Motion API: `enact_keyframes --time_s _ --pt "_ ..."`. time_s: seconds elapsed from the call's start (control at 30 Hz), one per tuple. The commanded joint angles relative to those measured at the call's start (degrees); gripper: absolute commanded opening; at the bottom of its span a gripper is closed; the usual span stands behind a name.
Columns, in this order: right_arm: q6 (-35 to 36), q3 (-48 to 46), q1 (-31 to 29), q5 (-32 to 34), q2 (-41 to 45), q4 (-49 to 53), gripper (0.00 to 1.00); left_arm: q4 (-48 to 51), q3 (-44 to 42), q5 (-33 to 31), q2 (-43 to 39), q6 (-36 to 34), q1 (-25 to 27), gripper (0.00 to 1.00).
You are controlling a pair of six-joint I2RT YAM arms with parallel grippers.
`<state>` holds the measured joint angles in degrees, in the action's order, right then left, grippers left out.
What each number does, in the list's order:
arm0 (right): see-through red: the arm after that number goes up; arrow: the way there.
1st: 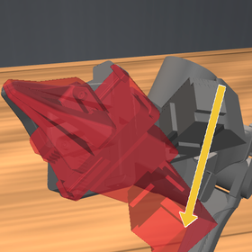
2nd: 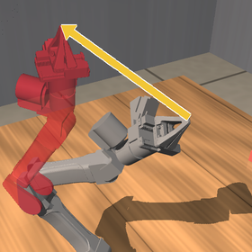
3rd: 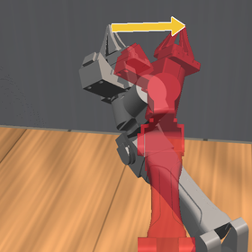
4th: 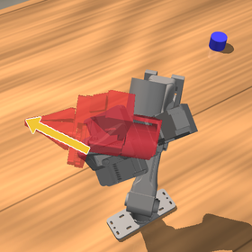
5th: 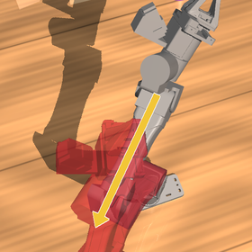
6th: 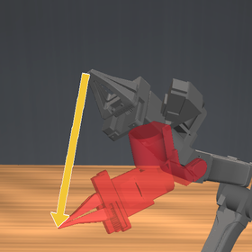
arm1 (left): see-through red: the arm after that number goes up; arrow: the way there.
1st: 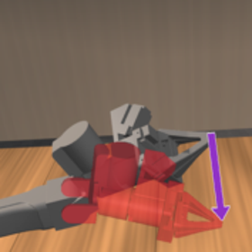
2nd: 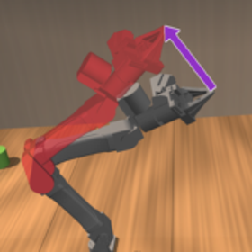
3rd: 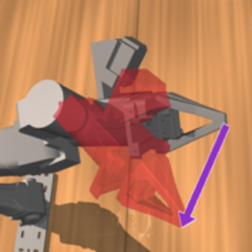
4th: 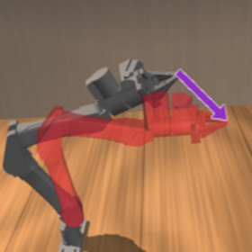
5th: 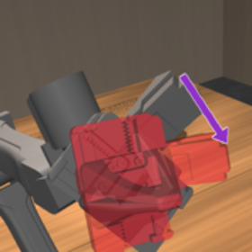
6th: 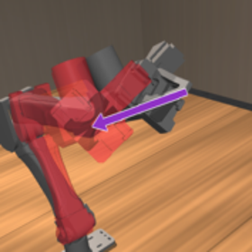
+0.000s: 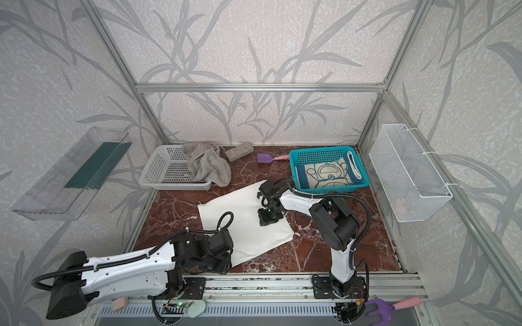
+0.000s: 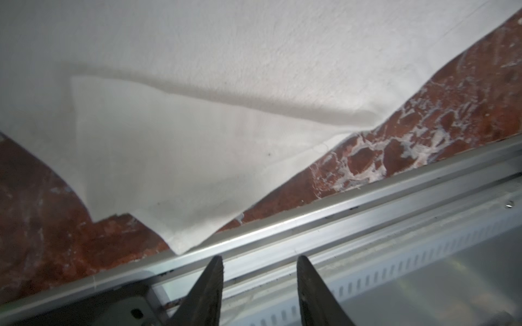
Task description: Fold and stack the towels
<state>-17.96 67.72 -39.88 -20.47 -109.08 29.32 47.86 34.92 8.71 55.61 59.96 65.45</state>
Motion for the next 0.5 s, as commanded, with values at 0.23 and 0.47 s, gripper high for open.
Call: enact_keyframes --time_s 0.23,0.47 --pt "1.4 -4.43 1.38 4.93 4.27 3.86 0.29 -1.32 3.84 -3.82 2.98 -7.11 -17.91 0.44" --pt "2.64 -5.2 1.16 3.63 6.25 4.71 0.29 -16.37 3.06 6.91 13.62 -13.94 -31.03 0.24"
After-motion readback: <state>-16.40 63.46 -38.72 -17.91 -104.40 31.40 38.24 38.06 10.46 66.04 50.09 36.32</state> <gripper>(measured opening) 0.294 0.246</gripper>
